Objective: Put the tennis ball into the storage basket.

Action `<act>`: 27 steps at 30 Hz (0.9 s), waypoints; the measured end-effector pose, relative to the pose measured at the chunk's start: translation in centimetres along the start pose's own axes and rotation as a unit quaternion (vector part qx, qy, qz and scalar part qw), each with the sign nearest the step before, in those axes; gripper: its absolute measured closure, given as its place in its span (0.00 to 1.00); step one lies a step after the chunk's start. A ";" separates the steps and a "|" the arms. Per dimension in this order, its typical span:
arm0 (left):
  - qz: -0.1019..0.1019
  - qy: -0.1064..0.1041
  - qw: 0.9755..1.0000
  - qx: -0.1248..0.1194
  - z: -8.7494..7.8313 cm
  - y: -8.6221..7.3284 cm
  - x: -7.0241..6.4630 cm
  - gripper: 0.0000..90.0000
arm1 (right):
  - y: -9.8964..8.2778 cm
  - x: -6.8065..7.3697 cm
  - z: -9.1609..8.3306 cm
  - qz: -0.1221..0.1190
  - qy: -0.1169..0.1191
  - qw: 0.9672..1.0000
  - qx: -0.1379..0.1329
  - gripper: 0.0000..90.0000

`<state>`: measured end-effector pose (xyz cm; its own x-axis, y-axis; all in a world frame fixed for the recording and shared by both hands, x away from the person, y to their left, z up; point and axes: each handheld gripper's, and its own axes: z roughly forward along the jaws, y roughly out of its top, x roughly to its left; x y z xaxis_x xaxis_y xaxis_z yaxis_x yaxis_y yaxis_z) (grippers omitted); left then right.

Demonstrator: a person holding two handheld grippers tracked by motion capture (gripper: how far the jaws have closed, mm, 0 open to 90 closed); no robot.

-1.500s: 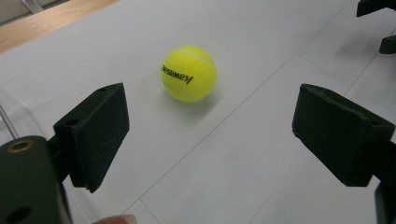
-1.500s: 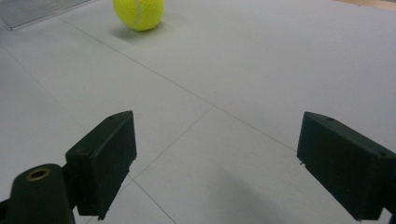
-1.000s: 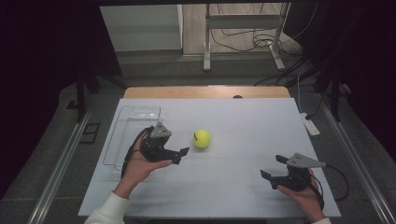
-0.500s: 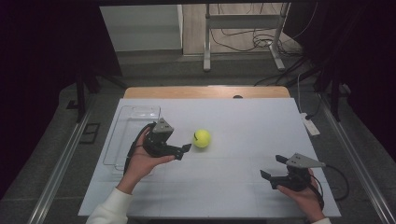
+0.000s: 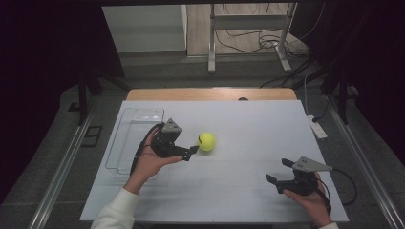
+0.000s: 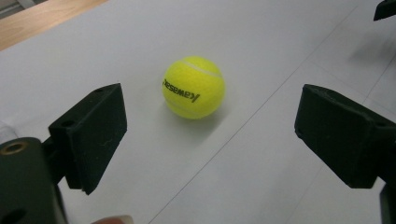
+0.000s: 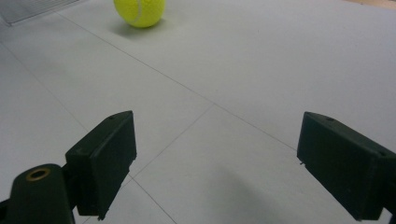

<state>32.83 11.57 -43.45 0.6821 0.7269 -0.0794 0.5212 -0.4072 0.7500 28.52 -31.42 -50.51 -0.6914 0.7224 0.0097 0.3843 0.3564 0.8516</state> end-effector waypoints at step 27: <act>0.000 -0.004 0.999 0.038 3.7 1.7 -0.1 0.10 | 0.0 0.1 -0.3 -0.003 0.004 1.000 -0.009 0.14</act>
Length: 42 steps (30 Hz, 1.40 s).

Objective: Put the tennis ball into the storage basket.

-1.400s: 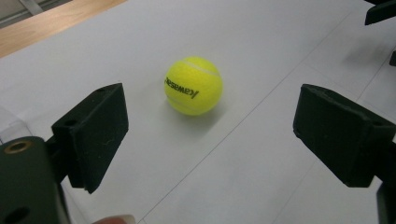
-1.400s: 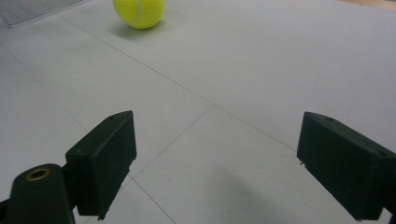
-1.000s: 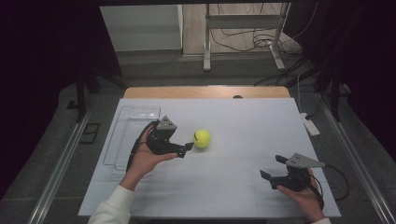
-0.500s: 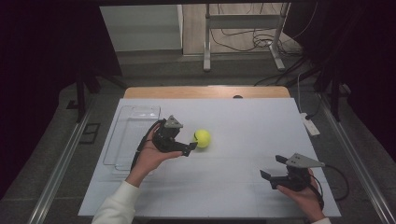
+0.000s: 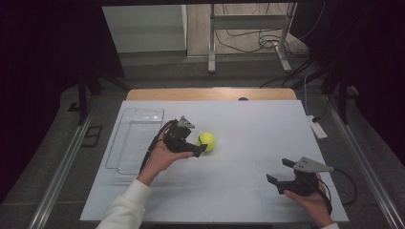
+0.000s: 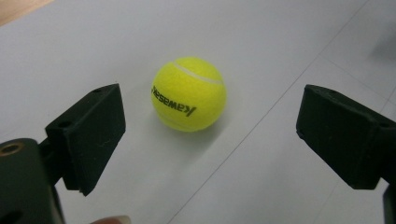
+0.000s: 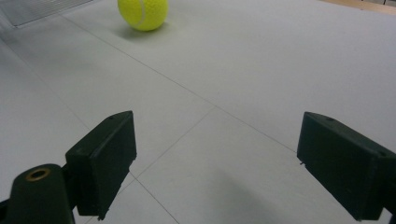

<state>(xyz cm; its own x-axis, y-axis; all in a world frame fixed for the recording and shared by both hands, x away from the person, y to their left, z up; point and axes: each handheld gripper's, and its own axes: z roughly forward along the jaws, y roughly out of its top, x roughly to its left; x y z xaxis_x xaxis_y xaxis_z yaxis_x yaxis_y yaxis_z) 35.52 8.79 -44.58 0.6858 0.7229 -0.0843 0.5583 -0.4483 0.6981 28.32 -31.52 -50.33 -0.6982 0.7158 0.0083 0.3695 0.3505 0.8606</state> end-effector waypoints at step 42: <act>-0.019 0.001 0.999 0.037 4.3 1.5 1.1 0.08 | -0.1 0.0 0.2 -0.004 -0.003 1.000 0.007 0.14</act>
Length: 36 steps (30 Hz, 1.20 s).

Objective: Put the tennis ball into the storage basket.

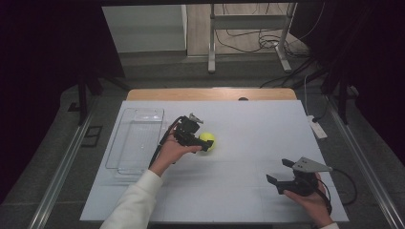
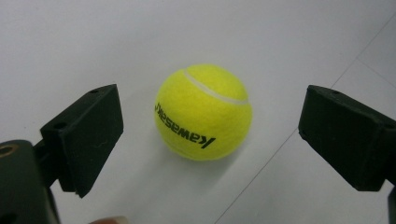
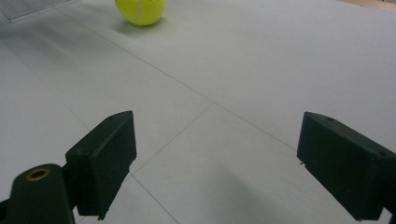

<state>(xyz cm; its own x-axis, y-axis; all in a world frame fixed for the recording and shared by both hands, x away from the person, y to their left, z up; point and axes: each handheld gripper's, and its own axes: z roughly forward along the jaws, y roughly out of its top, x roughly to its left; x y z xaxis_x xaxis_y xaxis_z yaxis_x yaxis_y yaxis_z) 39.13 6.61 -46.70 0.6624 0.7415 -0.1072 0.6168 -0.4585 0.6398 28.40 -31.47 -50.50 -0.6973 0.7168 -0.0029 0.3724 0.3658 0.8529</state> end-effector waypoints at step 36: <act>-0.009 0.008 0.999 0.045 3.9 1.0 0.4 0.07 | 0.0 0.0 0.0 0.000 0.000 1.000 0.002 0.14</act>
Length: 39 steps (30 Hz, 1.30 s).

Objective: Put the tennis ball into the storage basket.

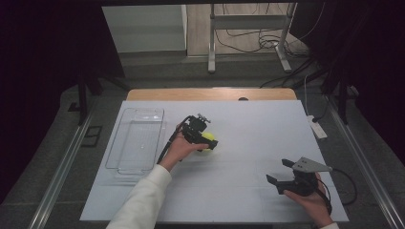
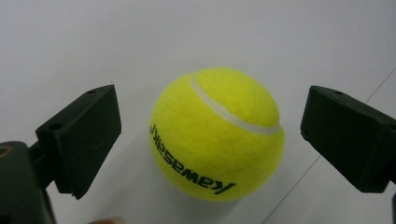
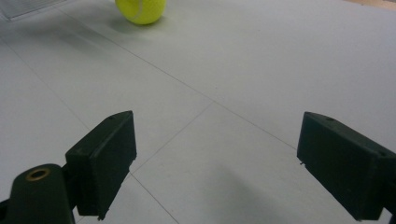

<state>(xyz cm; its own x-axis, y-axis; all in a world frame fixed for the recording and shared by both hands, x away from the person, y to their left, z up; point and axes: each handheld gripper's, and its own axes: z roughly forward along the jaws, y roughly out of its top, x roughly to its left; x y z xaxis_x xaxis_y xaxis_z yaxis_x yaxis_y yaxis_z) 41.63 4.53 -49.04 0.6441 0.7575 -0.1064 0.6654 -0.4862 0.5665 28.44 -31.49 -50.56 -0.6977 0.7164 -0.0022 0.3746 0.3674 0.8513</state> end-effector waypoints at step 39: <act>0.037 0.010 0.999 -0.019 -1.7 -0.7 -1.3 0.30 | 0.0 -0.1 -0.1 0.003 -0.001 1.000 -0.002 0.14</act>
<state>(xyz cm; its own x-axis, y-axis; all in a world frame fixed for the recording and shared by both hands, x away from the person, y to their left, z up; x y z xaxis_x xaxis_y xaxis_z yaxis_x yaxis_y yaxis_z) 39.65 4.65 -47.91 0.6826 0.7293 -0.0466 0.6012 -0.5242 0.6031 28.41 -31.60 -50.52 -0.6943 0.7197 0.0020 0.3768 0.3611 0.8530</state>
